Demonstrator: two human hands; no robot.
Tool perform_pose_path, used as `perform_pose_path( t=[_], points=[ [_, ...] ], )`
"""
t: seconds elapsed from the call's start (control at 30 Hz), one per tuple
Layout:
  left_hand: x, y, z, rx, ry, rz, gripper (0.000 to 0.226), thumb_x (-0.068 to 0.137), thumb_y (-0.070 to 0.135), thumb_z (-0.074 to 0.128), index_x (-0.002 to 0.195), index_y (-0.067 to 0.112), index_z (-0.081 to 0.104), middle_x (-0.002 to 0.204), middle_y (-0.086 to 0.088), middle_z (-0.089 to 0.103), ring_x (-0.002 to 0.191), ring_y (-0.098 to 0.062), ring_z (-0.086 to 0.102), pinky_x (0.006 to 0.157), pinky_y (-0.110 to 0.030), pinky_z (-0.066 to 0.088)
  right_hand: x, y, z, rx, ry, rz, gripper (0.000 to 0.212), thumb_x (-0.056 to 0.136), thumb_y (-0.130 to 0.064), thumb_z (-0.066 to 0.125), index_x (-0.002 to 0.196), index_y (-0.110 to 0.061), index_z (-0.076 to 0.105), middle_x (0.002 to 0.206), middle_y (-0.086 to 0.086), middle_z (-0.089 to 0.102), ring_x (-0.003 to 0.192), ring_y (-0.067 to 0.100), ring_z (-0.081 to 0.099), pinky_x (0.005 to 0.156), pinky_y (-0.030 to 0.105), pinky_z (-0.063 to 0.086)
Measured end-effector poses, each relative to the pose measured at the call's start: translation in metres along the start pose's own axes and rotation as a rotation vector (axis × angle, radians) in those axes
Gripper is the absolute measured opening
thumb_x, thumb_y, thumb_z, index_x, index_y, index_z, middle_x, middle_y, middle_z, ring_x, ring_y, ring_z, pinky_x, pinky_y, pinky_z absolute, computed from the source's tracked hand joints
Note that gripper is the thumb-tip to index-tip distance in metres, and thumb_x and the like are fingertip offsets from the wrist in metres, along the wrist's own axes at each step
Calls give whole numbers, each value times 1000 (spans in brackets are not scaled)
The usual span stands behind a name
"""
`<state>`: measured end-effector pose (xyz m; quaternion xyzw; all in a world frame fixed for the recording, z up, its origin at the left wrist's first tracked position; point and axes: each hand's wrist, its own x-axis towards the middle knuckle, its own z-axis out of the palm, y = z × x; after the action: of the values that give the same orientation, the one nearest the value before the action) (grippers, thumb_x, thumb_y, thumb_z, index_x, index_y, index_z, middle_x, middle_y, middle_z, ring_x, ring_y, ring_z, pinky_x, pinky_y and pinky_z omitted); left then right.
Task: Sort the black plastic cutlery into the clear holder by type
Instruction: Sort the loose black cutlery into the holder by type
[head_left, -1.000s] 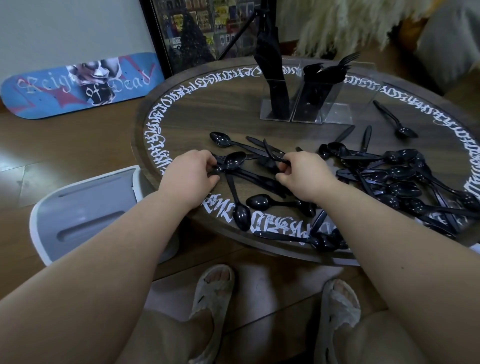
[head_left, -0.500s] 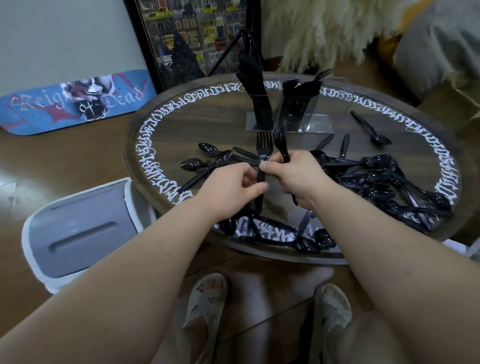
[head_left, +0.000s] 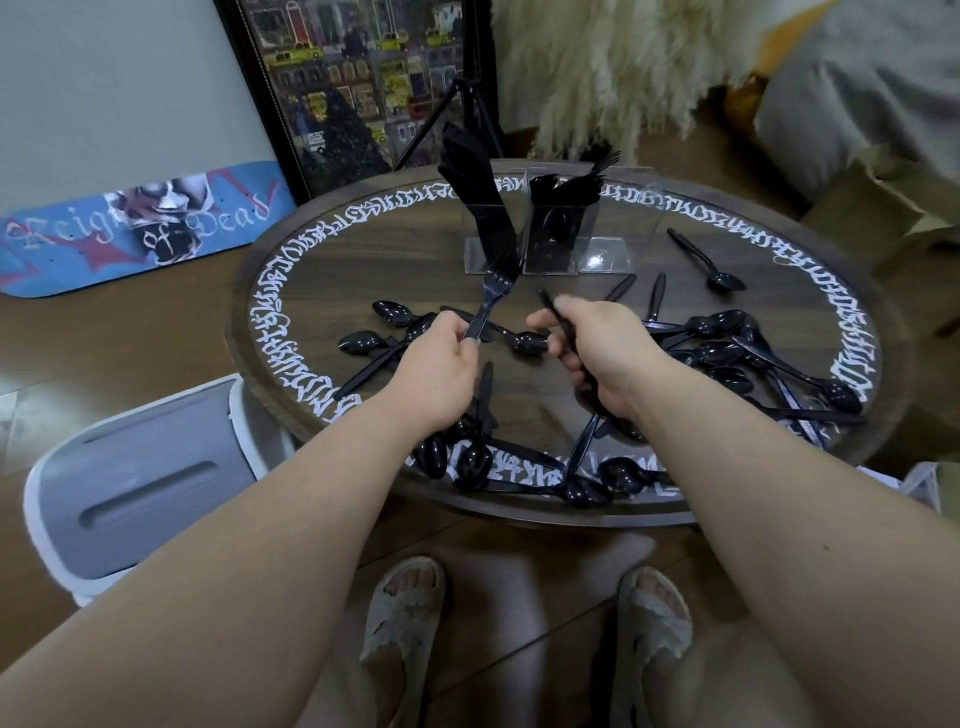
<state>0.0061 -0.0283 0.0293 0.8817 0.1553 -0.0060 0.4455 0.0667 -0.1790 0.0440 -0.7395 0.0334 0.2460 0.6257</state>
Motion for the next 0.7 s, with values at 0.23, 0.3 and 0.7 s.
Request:
perform_pose_path(
  t=[0.23, 0.3, 0.7],
  points=[
    [1, 6, 2, -7, -17, -15, 23, 100, 23, 35, 110, 18, 55, 70, 3, 48, 59, -15, 44, 63, -30, 34, -1, 1, 6, 124, -12, -31, 20, 96, -12, 52, 76, -14, 53, 65, 4, 64, 59, 13, 51, 55, 24, 38],
    [-2, 8, 2, 2, -56, 0, 26, 102, 28, 34, 109, 14, 55, 77, 1, 52, 69, -17, 48, 66, -31, 35, -2, -1, 7, 154, -29, -16, 25, 94, -12, 55, 71, -17, 49, 67, 4, 69, 56, 11, 50, 52, 22, 34],
    [-9, 12, -1, 94, -156, 144, 26, 102, 33, 36, 79, 25, 42, 72, 5, 48, 66, -10, 44, 60, -29, 33, -4, -1, 9, 280, -128, -19, 19, 88, -14, 66, 73, -13, 56, 64, 1, 64, 60, 12, 66, 56, 20, 49]
  ],
)
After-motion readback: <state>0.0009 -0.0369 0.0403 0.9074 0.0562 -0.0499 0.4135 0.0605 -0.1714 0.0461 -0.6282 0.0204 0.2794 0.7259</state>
